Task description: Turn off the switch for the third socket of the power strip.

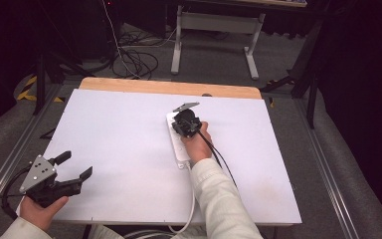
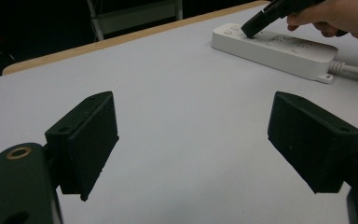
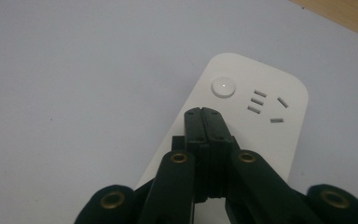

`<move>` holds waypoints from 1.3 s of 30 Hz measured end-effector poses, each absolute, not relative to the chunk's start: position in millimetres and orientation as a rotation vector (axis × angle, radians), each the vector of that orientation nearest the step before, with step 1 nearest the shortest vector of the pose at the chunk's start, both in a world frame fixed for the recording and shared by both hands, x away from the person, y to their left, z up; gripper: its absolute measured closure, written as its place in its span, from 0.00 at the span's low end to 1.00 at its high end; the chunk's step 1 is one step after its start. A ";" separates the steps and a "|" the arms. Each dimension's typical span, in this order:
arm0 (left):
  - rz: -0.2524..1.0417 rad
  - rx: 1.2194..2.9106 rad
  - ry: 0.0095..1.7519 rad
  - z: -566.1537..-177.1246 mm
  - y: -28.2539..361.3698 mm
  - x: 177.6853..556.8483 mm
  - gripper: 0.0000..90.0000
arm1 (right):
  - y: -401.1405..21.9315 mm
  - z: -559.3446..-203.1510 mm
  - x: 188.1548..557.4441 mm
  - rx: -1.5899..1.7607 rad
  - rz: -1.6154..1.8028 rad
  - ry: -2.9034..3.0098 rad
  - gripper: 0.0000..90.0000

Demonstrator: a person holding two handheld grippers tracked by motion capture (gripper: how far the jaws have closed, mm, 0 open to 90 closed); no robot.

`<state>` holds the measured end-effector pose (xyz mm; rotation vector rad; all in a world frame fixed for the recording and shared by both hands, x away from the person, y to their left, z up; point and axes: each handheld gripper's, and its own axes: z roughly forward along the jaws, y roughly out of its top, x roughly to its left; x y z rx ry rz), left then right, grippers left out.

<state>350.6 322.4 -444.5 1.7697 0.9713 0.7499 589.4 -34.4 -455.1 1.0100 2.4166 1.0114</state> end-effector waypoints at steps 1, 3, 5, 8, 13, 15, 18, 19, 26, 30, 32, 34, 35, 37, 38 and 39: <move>0.750 1.770 0.971 -444.6 322.4 350.6 0.18 | -33.7 -454.9 589.2 1.006 1.008 2.418 1.00; 0.748 1.771 0.972 -444.7 322.5 350.8 0.18 | -33.8 -454.9 589.2 1.009 1.010 2.419 1.00; 0.748 1.771 0.973 -444.8 322.6 350.9 0.18 | -34.3 -455.1 589.7 1.021 1.018 2.419 1.00; 0.747 1.771 0.974 -444.7 322.6 350.8 0.18 | -34.9 -455.1 590.6 1.035 1.026 2.424 1.00; 0.748 1.774 0.971 -444.7 322.5 351.1 0.18 | -35.2 -454.8 590.9 1.048 1.026 2.427 1.00; 0.743 1.770 0.975 -445.0 322.2 351.2 0.18 | -32.5 -454.2 589.6 1.031 0.999 2.425 1.00; 0.741 1.771 0.976 -445.0 322.1 351.2 0.18 | -32.0 -453.7 589.9 1.032 0.989 2.425 1.00; 0.741 1.771 0.976 -445.0 322.0 351.2 0.18 | -31.7 -453.6 590.0 1.035 0.988 2.425 1.00; 0.739 1.771 0.978 -445.0 322.3 351.3 0.18 | -26.4 -451.0 589.6 1.024 0.929 2.432 1.00; 0.737 1.776 0.978 -445.0 322.6 351.5 0.18 | -27.4 -450.7 591.2 1.047 0.938 2.438 1.00; 0.736 1.776 0.978 -445.0 322.5 351.6 0.18 | -27.1 -450.6 591.2 1.046 0.935 2.439 1.00; 0.737 1.776 0.977 -444.9 322.5 351.5 0.18 | -26.7 -450.6 591.2 1.050 0.934 2.440 1.00; 0.737 1.776 0.977 -444.9 322.5 351.5 0.18 | -26.9 -450.6 591.5 1.053 0.935 2.440 1.00; 0.740 1.779 0.975 -444.7 322.7 351.5 0.18 | -26.7 -450.6 591.3 1.051 0.931 2.440 1.00; 0.739 1.779 0.975 -444.8 322.7 351.5 0.18 | -26.5 -450.7 591.2 1.051 0.931 2.438 1.00; 0.739 1.780 0.975 -444.8 322.7 351.5 0.18 | -26.6 -450.6 591.2 1.050 0.930 2.440 1.00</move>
